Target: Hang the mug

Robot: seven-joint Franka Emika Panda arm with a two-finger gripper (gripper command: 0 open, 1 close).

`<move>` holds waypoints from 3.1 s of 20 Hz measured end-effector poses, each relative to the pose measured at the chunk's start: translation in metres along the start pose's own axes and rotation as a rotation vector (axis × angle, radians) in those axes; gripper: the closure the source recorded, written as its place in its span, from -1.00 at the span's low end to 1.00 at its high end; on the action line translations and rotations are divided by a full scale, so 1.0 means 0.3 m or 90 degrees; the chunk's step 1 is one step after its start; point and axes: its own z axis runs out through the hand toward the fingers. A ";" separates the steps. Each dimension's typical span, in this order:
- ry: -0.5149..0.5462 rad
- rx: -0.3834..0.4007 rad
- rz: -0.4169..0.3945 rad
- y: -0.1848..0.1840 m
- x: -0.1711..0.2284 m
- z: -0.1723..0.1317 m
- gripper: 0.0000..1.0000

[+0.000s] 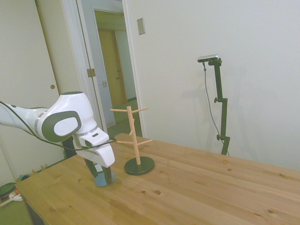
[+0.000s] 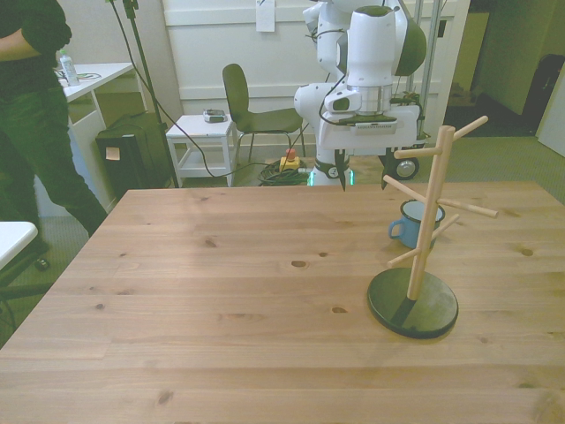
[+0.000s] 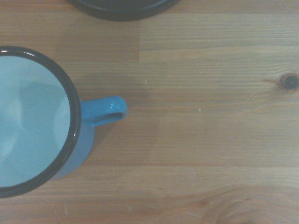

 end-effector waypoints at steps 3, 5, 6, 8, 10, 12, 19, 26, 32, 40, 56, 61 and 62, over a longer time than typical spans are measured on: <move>-0.003 0.004 -0.005 0.002 0.002 0.004 -1.00; 0.005 0.014 -0.017 -0.027 -0.010 -0.027 -1.00; 0.011 0.020 -0.025 -0.048 -0.019 -0.047 -1.00; 0.021 0.030 -0.038 -0.094 -0.043 -0.082 -1.00; 0.029 0.037 -0.048 -0.146 -0.073 -0.109 -1.00; 0.034 0.041 -0.057 -0.208 -0.114 -0.125 -1.00; 0.024 0.034 -0.061 -0.359 -0.235 -0.078 -1.00; 0.020 0.029 -0.053 -0.442 -0.267 0.000 -1.00; 0.023 0.019 -0.052 -0.501 -0.274 0.050 -1.00; 0.017 0.014 -0.050 -0.548 -0.271 0.098 -1.00; 0.016 0.002 -0.050 -0.553 -0.256 0.185 1.00; 0.017 0.003 -0.049 -0.550 -0.249 0.182 1.00; 0.017 0.003 -0.049 -0.548 -0.245 0.182 1.00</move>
